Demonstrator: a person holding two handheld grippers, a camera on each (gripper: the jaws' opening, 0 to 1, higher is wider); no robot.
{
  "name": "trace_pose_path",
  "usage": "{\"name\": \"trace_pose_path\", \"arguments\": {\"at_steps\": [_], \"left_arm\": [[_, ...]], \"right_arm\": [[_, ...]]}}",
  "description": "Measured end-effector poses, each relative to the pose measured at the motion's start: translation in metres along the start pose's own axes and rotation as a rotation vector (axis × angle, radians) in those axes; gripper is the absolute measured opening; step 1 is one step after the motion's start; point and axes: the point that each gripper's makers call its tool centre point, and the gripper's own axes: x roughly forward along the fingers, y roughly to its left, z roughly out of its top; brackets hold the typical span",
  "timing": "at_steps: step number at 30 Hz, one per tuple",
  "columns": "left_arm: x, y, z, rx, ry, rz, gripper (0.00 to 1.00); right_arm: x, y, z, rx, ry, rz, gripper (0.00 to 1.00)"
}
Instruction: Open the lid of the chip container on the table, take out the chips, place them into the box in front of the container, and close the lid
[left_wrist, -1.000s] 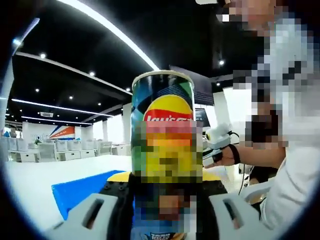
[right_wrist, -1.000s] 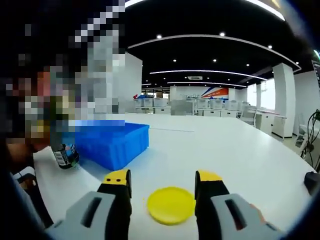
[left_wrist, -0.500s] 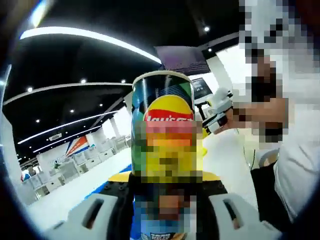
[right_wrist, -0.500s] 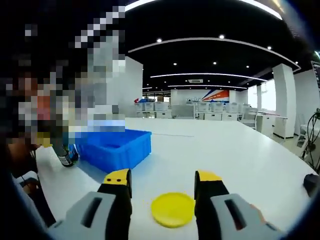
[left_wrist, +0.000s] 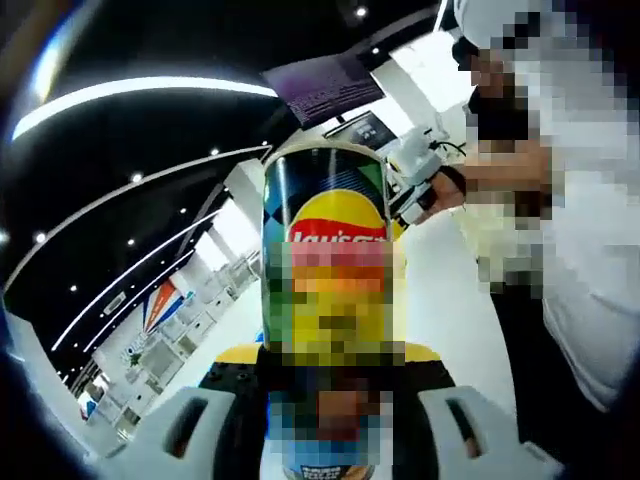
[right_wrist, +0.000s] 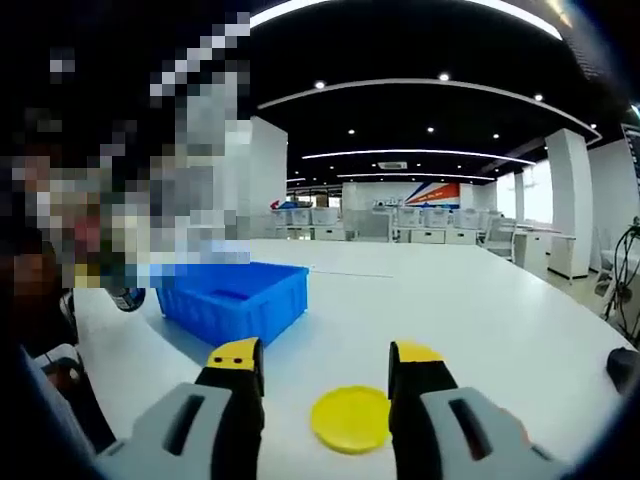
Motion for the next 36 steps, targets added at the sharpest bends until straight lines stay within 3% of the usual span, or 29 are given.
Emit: {"name": "trace_pose_path", "arguments": {"at_steps": [2,4,6,9,13,17,25,26,28,33,36], "left_arm": [[-0.003,0.000,-0.002,0.035,0.039,-0.026,0.46],[-0.005,-0.006,-0.007,0.005,0.087,-0.079,0.46],[-0.004,-0.005,-0.009,0.004,0.096,-0.091,0.46],[-0.005,-0.005,-0.020,0.007,0.169,-0.128,0.46],[-0.010,-0.010,-0.023,0.005,0.232,-0.228,0.46],[-0.009,-0.016,-0.036,0.083,0.331,-0.304,0.46],[-0.009,-0.038,-0.046,0.024,0.422,-0.488,0.46],[-0.005,-0.037,-0.047,0.010,0.437,-0.486,0.46],[-0.007,-0.044,-0.051,-0.005,0.469,-0.551,0.46],[0.001,-0.051,-0.057,0.011,0.513,-0.580,0.46],[0.001,-0.056,-0.070,0.018,0.584,-0.615,0.46]], "right_arm": [[-0.001,0.000,0.002,0.000,-0.005,0.000,0.48],[-0.002,-0.001,0.004,0.004,-0.012,-0.008,0.48],[-0.003,-0.001,0.007,0.006,-0.021,-0.008,0.47],[-0.004,0.002,0.009,0.006,-0.025,-0.004,0.47],[-0.005,0.004,0.011,-0.010,-0.017,0.007,0.47],[-0.005,0.005,0.016,-0.008,-0.033,0.007,0.47],[-0.002,0.013,0.016,-0.006,-0.032,0.029,0.47],[-0.002,0.016,0.018,0.008,-0.040,0.041,0.48],[-0.004,0.025,0.023,0.027,-0.062,0.083,0.48],[-0.008,0.041,0.021,-0.005,-0.050,0.136,0.47],[-0.015,0.043,0.034,-0.035,-0.107,0.139,0.47]]}}
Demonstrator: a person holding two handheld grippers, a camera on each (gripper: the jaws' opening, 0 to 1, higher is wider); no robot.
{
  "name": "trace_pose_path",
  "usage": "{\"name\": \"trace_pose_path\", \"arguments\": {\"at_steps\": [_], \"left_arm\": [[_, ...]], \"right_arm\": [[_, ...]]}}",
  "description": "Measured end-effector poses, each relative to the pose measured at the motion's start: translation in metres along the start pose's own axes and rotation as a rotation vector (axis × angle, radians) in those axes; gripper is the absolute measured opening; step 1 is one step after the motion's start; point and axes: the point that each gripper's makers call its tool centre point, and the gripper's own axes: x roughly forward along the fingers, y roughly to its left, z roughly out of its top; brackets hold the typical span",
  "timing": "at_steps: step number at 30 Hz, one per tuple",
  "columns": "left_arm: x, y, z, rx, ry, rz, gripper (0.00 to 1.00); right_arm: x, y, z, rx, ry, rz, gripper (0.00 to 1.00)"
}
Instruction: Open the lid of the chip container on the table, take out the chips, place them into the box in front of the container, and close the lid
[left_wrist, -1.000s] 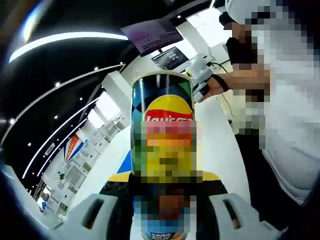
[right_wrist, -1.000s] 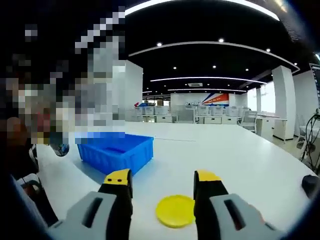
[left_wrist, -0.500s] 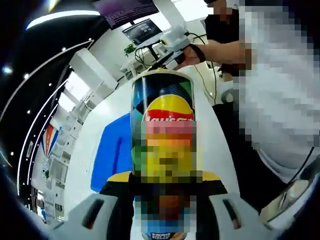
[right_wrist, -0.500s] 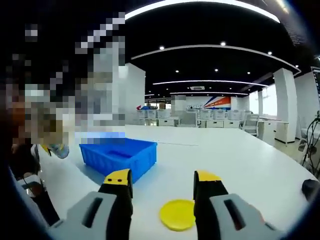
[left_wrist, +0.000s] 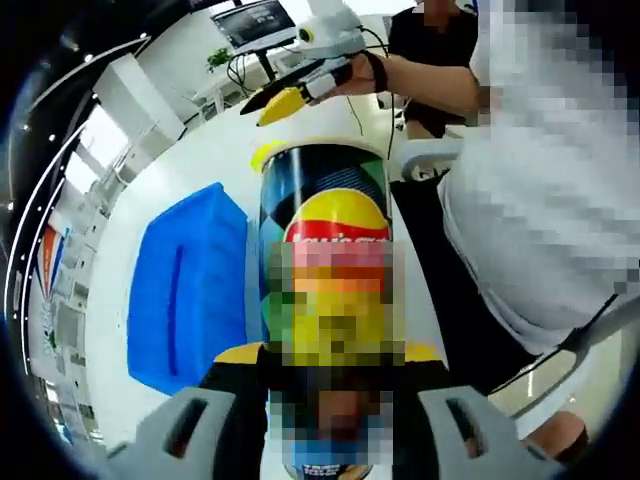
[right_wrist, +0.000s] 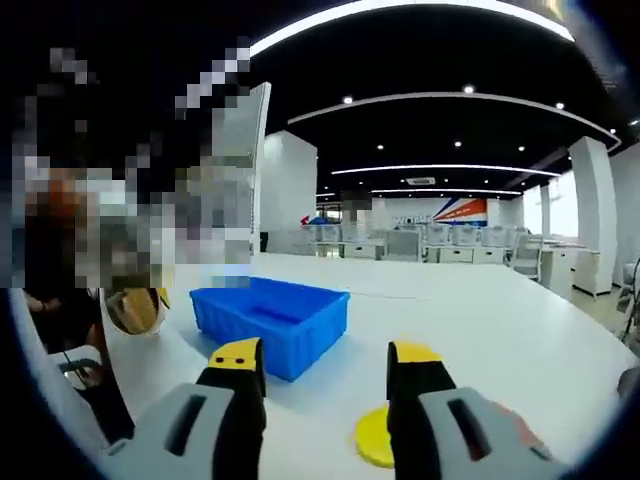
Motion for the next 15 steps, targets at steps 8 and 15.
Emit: {"name": "trace_pose_path", "arguments": {"at_steps": [8,15], "left_arm": [[0.010,-0.002,-0.004,0.020,0.072,-0.061,0.46],[0.020,-0.014,-0.005,0.011,0.113,-0.121,0.46]], "right_arm": [[-0.007,0.000,0.001,0.044,-0.010,0.023,0.46],[-0.011,0.011,-0.006,0.098,-0.006,0.077,0.37]]}}
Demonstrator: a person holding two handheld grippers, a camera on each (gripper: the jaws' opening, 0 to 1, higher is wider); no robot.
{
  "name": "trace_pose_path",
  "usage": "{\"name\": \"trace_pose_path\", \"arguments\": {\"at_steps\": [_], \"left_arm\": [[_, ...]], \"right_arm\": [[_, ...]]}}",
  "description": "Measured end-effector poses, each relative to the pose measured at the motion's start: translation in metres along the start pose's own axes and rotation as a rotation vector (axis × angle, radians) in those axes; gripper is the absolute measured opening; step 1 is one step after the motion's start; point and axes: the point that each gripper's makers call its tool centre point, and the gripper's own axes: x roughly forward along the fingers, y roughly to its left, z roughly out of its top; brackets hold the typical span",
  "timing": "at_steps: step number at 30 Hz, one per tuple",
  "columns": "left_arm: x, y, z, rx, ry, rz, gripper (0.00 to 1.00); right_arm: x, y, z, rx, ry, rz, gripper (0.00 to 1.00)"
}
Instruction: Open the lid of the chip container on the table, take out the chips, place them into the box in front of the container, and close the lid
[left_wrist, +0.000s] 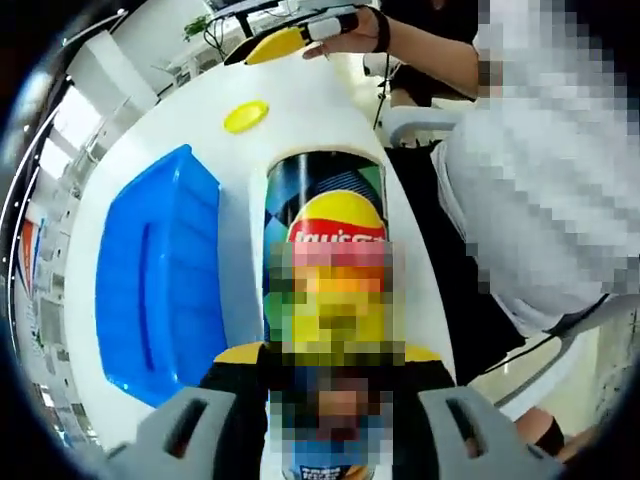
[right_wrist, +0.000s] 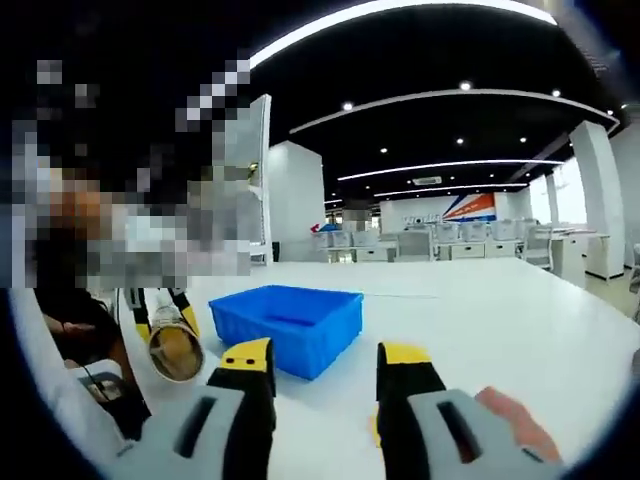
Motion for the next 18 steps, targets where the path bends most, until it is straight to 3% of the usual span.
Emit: {"name": "trace_pose_path", "arguments": {"at_steps": [3,5,7,11,16,18], "left_arm": [[0.006,0.000,-0.001,-0.017,0.010,-0.013,0.46],[0.009,0.002,-0.003,-0.022,0.013,-0.018,0.46],[0.008,0.006,-0.001,-0.029,0.005,-0.018,0.46],[0.007,0.009,-0.002,-0.030,-0.003,-0.030,0.47],[0.007,0.012,-0.003,-0.031,-0.002,-0.035,0.47],[0.007,0.013,-0.004,-0.038,-0.006,-0.038,0.47]], "right_arm": [[0.002,0.003,-0.004,-0.003,0.023,0.012,0.34],[0.004,0.017,-0.002,0.026,0.002,0.079,0.34],[0.005,0.025,-0.010,0.058,0.047,0.116,0.34],[0.010,0.036,-0.026,0.012,0.115,0.143,0.32],[0.014,0.054,-0.037,0.208,0.167,0.239,0.27],[0.018,0.056,-0.041,0.204,0.189,0.237,0.24]]}}
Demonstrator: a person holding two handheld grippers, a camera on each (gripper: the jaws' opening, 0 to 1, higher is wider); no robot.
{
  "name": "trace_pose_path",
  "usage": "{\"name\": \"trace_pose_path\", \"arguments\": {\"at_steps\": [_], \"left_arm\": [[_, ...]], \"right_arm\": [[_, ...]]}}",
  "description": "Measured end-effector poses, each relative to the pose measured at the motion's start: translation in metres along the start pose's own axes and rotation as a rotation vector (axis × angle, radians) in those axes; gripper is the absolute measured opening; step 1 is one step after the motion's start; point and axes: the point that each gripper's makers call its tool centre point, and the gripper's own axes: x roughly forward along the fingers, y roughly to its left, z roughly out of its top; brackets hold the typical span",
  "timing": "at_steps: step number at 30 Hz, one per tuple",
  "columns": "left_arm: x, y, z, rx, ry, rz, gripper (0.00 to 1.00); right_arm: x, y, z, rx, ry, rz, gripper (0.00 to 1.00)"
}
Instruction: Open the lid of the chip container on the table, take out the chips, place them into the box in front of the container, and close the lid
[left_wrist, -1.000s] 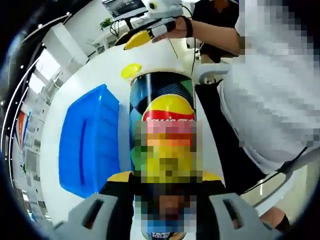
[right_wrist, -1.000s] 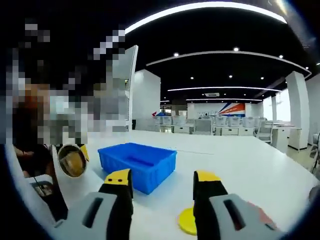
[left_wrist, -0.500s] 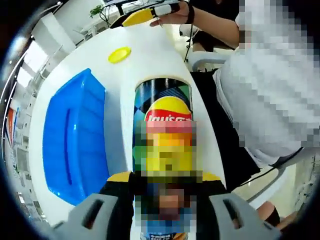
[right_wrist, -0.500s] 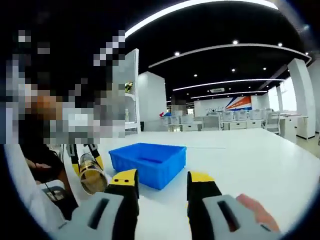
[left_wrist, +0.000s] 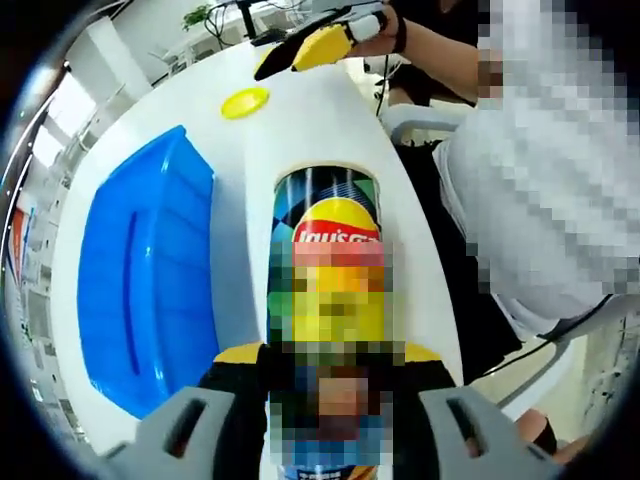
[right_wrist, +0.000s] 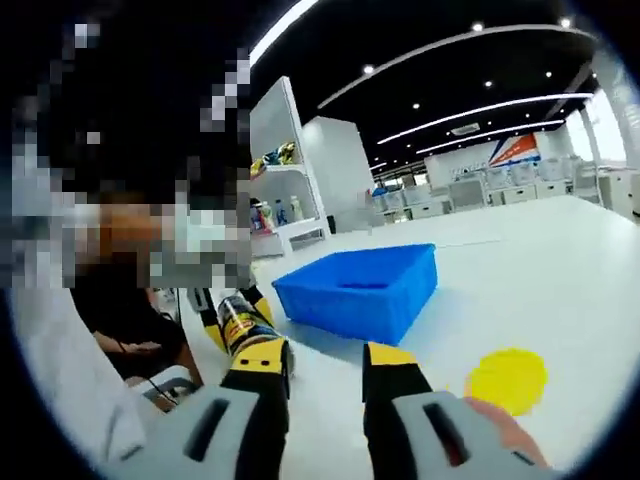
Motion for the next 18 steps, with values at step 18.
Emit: {"name": "trace_pose_path", "arguments": {"at_steps": [18], "left_arm": [[0.002,0.002,-0.002,0.002,0.013,0.002,0.47]], "right_arm": [[0.043,0.046,-0.034,0.212,0.250,0.158,0.24]]}}
